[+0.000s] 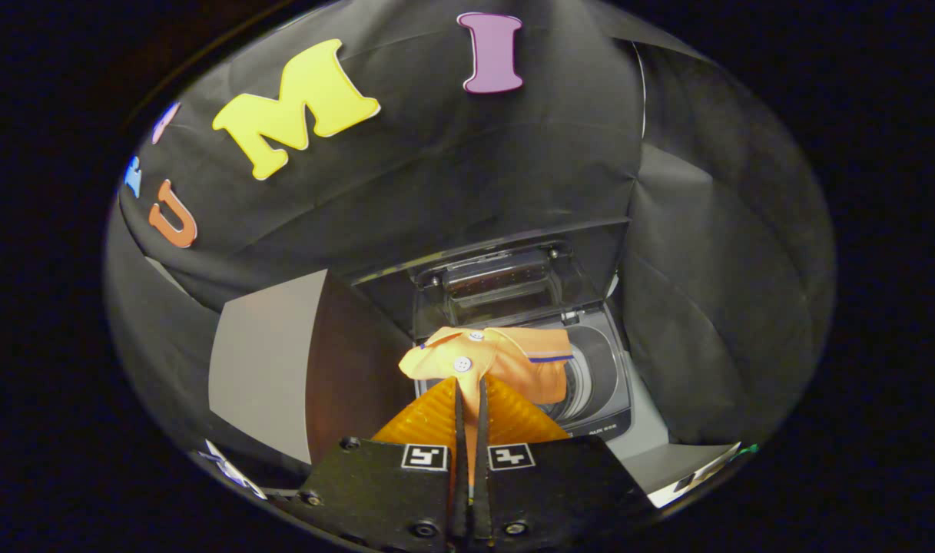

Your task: Put the clothes into the washing machine and then close the washing machine lid.

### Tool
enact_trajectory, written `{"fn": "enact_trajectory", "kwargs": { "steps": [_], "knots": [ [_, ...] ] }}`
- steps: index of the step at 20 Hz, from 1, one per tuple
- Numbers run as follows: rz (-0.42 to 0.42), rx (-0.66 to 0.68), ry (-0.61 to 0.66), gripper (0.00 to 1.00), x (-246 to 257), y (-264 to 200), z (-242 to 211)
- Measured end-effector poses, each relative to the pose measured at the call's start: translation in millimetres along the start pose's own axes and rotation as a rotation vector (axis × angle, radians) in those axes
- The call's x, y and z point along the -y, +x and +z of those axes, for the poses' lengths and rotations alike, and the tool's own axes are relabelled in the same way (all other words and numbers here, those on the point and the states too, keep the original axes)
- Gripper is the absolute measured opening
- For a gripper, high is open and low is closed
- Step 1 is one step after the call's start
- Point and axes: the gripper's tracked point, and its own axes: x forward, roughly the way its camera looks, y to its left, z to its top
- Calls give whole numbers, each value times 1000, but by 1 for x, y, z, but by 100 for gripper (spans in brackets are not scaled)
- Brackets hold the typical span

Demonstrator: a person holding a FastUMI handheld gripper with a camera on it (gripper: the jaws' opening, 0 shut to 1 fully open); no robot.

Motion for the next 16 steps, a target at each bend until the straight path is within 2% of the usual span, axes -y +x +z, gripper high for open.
{"fn": "enact_trajectory", "kwargs": {
  "steps": [5,11,16],
  "knots": [
    [-24,0,-3,6,10,43,-9],
    [-10,-25,8,6,14,101,-32],
    [-65,-60,23,6,28,135,-51]
  ]
}}
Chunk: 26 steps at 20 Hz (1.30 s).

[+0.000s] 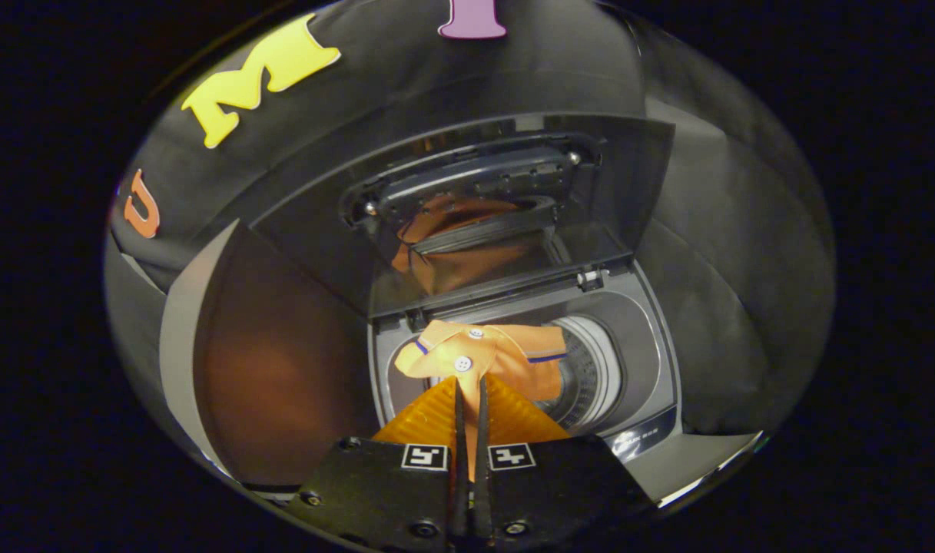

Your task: Put the clothes into the washing machine and then close the washing machine lid.

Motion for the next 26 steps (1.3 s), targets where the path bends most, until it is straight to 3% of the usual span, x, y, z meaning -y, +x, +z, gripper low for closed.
{"fn": "enact_trajectory", "kwargs": {
  "steps": [5,11,12,13,16,20,22,24,26],
  "knots": [
    [-55,-2,-40,8,13,16,3],
    [-6,-21,-73,19,-2,11,7],
    [-16,-1,-99,33,-2,2,15],
    [-27,31,-125,34,-6,-5,24],
    [-24,121,-187,66,-21,-31,57],
    [103,278,-196,63,-59,-70,103],
    [121,363,-207,63,-67,-92,129],
    [136,436,-247,75,-74,-102,159],
    [97,447,-287,87,-73,-104,184]
  ]
}}
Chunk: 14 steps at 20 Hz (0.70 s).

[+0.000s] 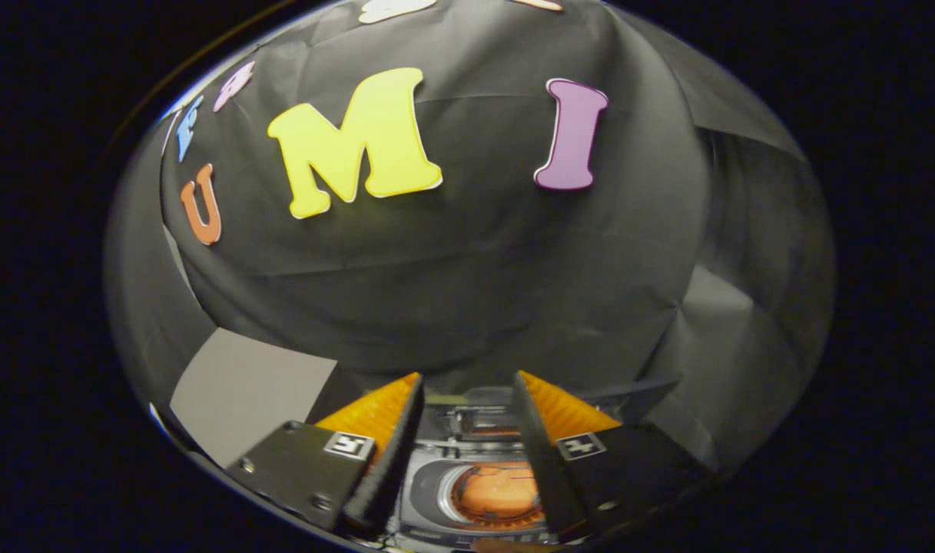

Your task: Put the clothes into the washing machine and then close the washing machine lid.

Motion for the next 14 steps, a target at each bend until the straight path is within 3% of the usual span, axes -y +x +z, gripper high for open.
{"fn": "enact_trajectory", "kwargs": {
  "steps": [2,8,14],
  "knots": [
    [-25,-31,-28,100,6,17,0],
    [-71,-108,-14,100,23,75,-10],
    [-59,-196,19,100,39,92,-45]
  ]
}}
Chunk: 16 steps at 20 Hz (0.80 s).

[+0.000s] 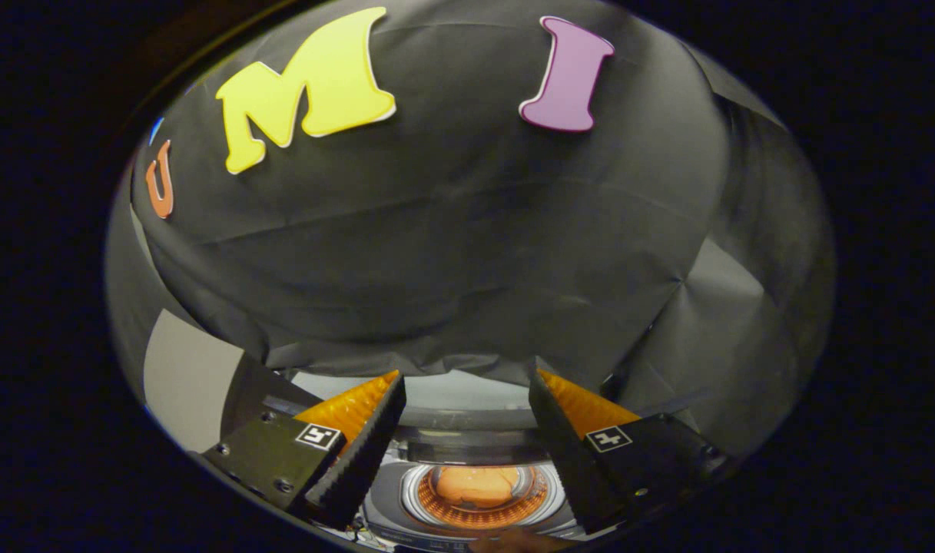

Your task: Put the clothes into the washing machine and then close the washing machine lid.

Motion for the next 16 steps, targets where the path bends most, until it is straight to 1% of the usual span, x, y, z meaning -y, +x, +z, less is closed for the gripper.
{"fn": "enact_trajectory", "kwargs": {
  "steps": [1,3,7,8,13,16],
  "knots": [
    [7,47,7,100,1,1,1],
    [11,60,3,100,0,-2,1],
    [19,153,0,100,-1,-12,-2],
    [20,176,-3,100,0,-8,-5],
    [20,204,-1,100,1,-26,-22],
    [4,207,3,100,-1,-36,-36]
  ]
}}
